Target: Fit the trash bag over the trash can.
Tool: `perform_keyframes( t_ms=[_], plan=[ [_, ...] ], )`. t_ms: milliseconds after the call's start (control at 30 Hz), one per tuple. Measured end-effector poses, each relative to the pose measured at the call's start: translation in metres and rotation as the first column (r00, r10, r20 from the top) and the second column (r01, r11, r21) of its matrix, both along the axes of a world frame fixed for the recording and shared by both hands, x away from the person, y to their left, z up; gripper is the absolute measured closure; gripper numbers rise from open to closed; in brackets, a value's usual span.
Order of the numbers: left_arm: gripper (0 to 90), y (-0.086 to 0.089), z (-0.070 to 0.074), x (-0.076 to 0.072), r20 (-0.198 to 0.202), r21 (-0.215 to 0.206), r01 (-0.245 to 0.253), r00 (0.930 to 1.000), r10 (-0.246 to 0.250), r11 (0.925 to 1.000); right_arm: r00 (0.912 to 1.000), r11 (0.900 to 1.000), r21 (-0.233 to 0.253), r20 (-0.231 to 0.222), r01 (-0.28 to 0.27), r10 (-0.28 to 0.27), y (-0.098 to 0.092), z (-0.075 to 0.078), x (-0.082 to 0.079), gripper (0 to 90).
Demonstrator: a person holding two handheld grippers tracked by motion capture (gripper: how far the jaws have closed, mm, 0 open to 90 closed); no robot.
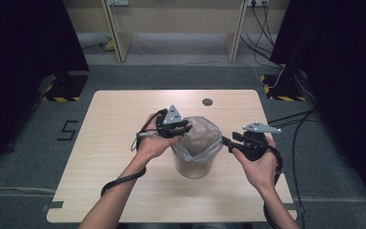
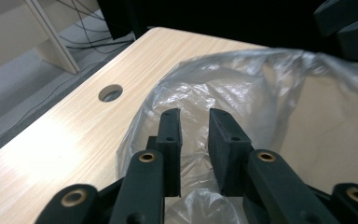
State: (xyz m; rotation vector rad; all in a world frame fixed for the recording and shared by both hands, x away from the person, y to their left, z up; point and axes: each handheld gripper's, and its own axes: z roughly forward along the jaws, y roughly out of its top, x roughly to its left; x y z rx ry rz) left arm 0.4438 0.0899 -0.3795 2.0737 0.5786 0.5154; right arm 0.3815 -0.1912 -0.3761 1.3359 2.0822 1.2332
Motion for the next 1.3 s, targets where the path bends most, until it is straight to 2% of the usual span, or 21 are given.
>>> perform_keyframes(
  t_ms=[100, 333, 467, 600, 633, 700, 833, 867, 900, 967, 1000, 1033, 1100, 1267, 1300],
  plan=[
    [75.5, 0.003, -0.001, 0.003, 0.007, 0.017, -0.028, 0.9996, 0.027, 0.9995, 1.0, 1.0, -0.005, -0.005, -0.003, 0.003, 0.0, -0.001, 0.001, 52.8],
    [75.1, 0.005, -0.003, 0.005, 0.015, 0.032, -0.051, 0.9986, 0.05, 0.9982, 0.9999, 1.0, -0.009, -0.013, -0.007, 0.007, 0.001, -0.002, 0.001, 52.5],
    [75.0, 0.005, -0.003, 0.005, 0.015, 0.03, -0.051, 0.9986, 0.051, 0.9982, 0.9999, 1.0, -0.011, -0.012, -0.007, 0.007, 0.001, -0.001, 0.001, 52.0],
    [70.9, 0.006, 0.001, 0.001, 0.028, 0.011, -0.052, 0.9983, 0.052, 0.9986, 1.0, 1.0, -0.011, -0.003, -0.007, 0.007, 0.0, 0.001, 0.0, 51.5],
    [70.5, 0.007, 0.008, -0.005, 0.039, -0.015, -0.046, 0.9981, 0.046, 0.9988, 0.9998, 1.0, -0.011, 0.012, -0.013, 0.013, 0.0, 0.004, -0.001, 51.2],
    [70.3, 0.009, 0.014, -0.012, 0.053, -0.018, -0.033, 0.998, 0.034, 0.9993, 0.9995, 1.0, -0.009, 0.025, -0.019, 0.019, 0.001, 0.007, -0.001, 51.2],
    [71.9, 0.005, 0.022, -0.031, 0.049, 0.017, 0.049, 0.9976, -0.05, 0.9987, 0.9948, 0.996, -0.014, 0.055, -0.085, 0.085, 0.011, 0.016, 0.001, 53.0],
    [72.3, 0.005, 0.022, -0.031, 0.049, 0.017, 0.049, 0.9976, -0.05, 0.9987, 0.9921, 0.993, -0.016, 0.053, -0.113, 0.114, 0.015, 0.018, 0.002, 54.0],
    [72.9, 0.001, 0.023, -0.038, 0.028, 0.045, 0.096, 0.9948, -0.098, 0.9943, 0.9887, 0.99, -0.01, 0.042, -0.144, 0.144, 0.02, 0.019, 0.005, 56.1],
    [73.9, -0.003, 0.022, -0.042, 0.0, 0.084, 0.131, 0.9913, -0.132, 0.9877, 0.9794, 0.98, -0.001, 0.014, -0.201, 0.201, 0.028, 0.02, 0.011, 58.8],
    [74.3, -0.003, 0.02, -0.042, -0.016, 0.103, 0.143, 0.9897, -0.143, 0.9843, 0.9744, 0.974, -0.016, 0.003, -0.225, 0.225, 0.033, 0.021, 0.014, 60.3],
    [75.1, -0.004, 0.018, -0.042, -0.027, 0.109, 0.147, 0.989, -0.145, 0.983, 0.9667, 0.966, -0.036, -0.022, -0.255, 0.255, 0.039, 0.022, 0.019, 61.8],
    [76.0, -0.003, 0.016, -0.041, -0.048, 0.133, 0.152, 0.988, -0.147, 0.9794, 0.9543, 0.954, -0.044, -0.062, -0.295, 0.292, 0.048, 0.021, 0.028, 63.4],
    [78.1, 0.001, 0.012, -0.042, -0.11, 0.161, 0.161, 0.9834, -0.144, 0.9738, 0.9271, 0.928, -0.112, -0.17, -0.355, 0.334, 0.066, 0.014, 0.046, 63.2],
    [78.3, 0.002, 0.011, -0.042, -0.118, 0.167, 0.161, 0.9827, -0.143, 0.9727, 0.9239, 0.925, -0.122, -0.185, -0.36, 0.335, 0.068, 0.013, 0.048, 62.7]
  ],
)
